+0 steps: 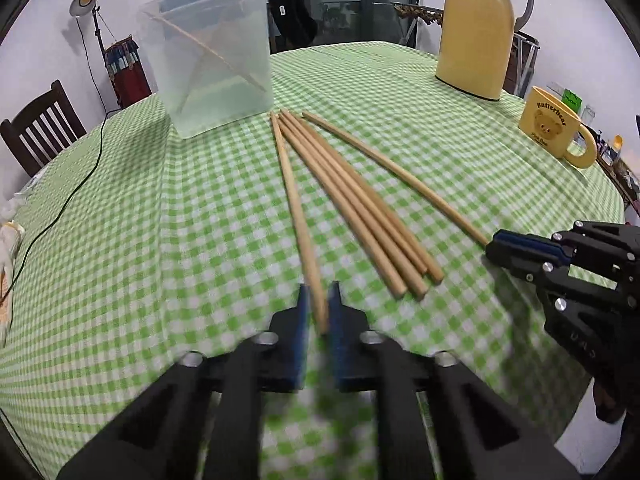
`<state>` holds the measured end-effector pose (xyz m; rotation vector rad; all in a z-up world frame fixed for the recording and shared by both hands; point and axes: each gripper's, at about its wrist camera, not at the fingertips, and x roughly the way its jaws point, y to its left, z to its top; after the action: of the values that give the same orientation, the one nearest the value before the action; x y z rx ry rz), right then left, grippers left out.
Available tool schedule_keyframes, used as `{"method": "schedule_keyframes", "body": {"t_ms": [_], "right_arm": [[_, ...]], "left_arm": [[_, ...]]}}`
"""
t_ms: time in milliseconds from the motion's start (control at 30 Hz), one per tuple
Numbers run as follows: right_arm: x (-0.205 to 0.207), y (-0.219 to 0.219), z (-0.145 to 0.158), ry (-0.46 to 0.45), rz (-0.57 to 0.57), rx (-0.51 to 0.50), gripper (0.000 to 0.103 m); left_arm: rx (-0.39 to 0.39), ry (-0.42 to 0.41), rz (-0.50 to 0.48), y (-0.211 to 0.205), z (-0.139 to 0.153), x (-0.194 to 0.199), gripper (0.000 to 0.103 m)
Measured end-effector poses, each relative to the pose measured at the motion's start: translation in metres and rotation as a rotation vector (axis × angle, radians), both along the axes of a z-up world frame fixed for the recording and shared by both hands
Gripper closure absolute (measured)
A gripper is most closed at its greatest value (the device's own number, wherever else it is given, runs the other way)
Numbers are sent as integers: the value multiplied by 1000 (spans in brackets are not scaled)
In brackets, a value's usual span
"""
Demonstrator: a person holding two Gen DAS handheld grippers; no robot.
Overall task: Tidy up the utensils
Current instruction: 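Close the left tool on one chopstick while the right tool grasps another chopstick, then lift the left tool's chopstick into the container while the right tool carries its chopstick there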
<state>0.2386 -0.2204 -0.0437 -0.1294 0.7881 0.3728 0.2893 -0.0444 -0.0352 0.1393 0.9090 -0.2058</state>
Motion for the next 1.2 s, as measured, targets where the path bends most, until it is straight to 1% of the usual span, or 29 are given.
{"method": "schedule_keyframes", "body": {"t_ms": [133,167,200,233,267,300,333,400,467,500,533,567,600,633,700,800,867,933,967,1000,1067,1200], "right_arm": [[-6,-3,-2,-22,16,12,94],[-7,-3,-2,-30,17,14,89],[-8,-4,-3,-34,17,15,82],[-9,-5,-3,-34,19,21,79],[-9,-6,-2,-30,23,35,69],[-9,-8,-1,-31,23,45,60],[-10,-9,0,-46,13,51,60],[-9,-9,0,-48,7,47,60],[-6,-7,-2,-22,3,45,62],[-4,-7,-2,-12,-1,45,66],[-3,-6,-2,-13,-5,41,69],[-2,-5,-2,-15,-9,33,77],[0,-5,-2,-13,-14,31,86],[1,-6,-1,-8,-16,38,88],[2,-6,-2,-6,-13,50,92],[2,-3,-2,-14,3,36,98],[0,-2,-2,-14,0,25,99],[-1,-3,0,-6,-9,36,99],[-2,-4,3,-7,-13,42,99],[-5,-4,6,-17,-13,43,99],[-10,-4,14,-43,-13,41,99],[-20,-3,32,-98,-16,35,99]], "left_arm": [[-54,5,-21,9,0,-10,96],[-56,2,-23,8,0,-13,95],[-56,-1,-25,8,-1,-15,91],[-54,-3,-28,6,-1,-16,86],[-48,-2,-31,4,-1,-17,82],[-42,0,-29,2,-1,-18,70],[-40,3,-27,0,-1,-18,63],[-29,-4,-24,-2,-2,-19,63],[-16,-4,-29,-4,-2,-18,63],[-19,-2,-24,-3,-2,-17,66],[-17,-2,-16,-2,-2,-16,72],[-4,-7,-7,-2,-1,-16,76],[15,-13,-6,-2,-1,-16,85],[22,-15,-14,-2,-2,-15,92],[36,-20,-12,-2,-2,-15,97],[43,-25,-7,-2,-1,-16,98],[23,-15,12,2,0,-18,99],[8,-10,26,8,2,-20,99],[-18,-4,32,14,6,-22,99],[-48,7,31,19,8,-24,99],[-78,10,37,26,14,-28,99],[-85,-22,40,42,34,-41,99]]}}
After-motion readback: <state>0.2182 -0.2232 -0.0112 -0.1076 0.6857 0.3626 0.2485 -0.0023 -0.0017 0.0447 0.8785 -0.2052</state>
